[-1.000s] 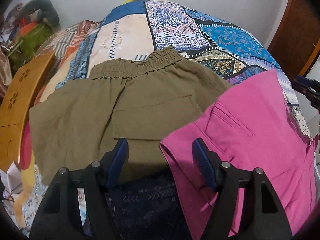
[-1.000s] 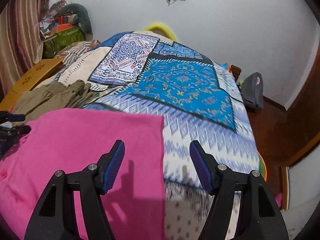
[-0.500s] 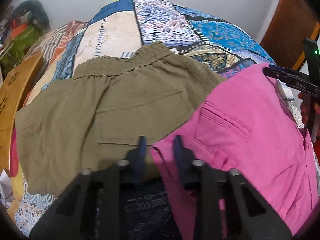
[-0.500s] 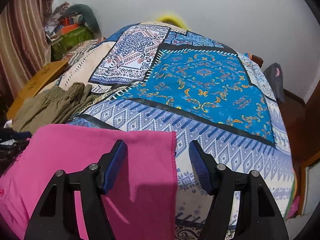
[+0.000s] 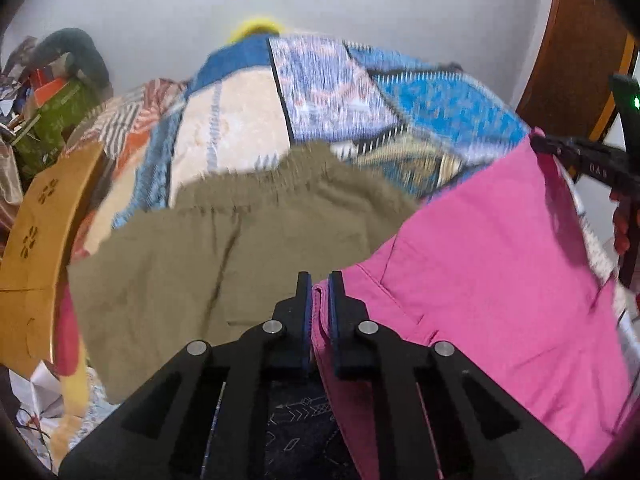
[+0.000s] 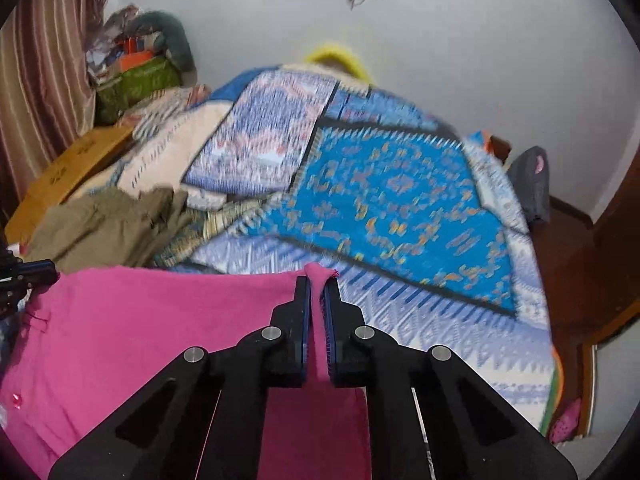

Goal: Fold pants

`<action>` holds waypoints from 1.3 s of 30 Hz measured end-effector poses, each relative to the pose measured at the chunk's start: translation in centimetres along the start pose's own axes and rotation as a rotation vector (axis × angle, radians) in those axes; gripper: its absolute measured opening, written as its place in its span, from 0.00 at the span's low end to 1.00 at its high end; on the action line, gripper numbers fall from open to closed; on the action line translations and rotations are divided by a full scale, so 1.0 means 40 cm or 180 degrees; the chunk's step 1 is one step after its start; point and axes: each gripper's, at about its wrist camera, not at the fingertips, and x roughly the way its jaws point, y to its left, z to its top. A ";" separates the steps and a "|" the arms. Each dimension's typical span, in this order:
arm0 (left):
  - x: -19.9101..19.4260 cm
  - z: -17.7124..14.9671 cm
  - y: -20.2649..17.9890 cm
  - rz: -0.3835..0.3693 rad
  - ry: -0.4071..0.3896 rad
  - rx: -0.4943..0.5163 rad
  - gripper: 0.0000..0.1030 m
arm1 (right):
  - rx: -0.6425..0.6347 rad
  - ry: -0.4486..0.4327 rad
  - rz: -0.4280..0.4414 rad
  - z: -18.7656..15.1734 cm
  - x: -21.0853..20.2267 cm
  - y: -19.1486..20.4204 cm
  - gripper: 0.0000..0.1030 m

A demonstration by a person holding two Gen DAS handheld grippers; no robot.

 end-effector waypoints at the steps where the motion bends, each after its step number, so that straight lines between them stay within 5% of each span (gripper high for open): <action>1: -0.021 0.011 0.000 -0.0010 -0.0055 -0.0001 0.07 | 0.0009 -0.0044 -0.0015 0.005 -0.016 0.000 0.06; 8: -0.210 0.055 -0.044 -0.0091 -0.0501 0.0178 0.07 | 0.0038 -0.0408 -0.0083 0.040 -0.207 0.002 0.05; 15: -0.346 0.010 -0.101 -0.0177 -0.0579 0.0292 0.06 | 0.0072 -0.0559 -0.0048 -0.024 -0.384 0.014 0.05; 26: -0.553 -0.172 -0.180 -0.0305 -0.0633 0.0402 0.06 | 0.0283 -0.0617 0.0053 -0.179 -0.583 0.040 0.05; 39: -0.626 -0.419 -0.244 -0.0421 -0.0319 0.0500 0.06 | 0.0354 -0.0494 0.0115 -0.396 -0.700 0.101 0.05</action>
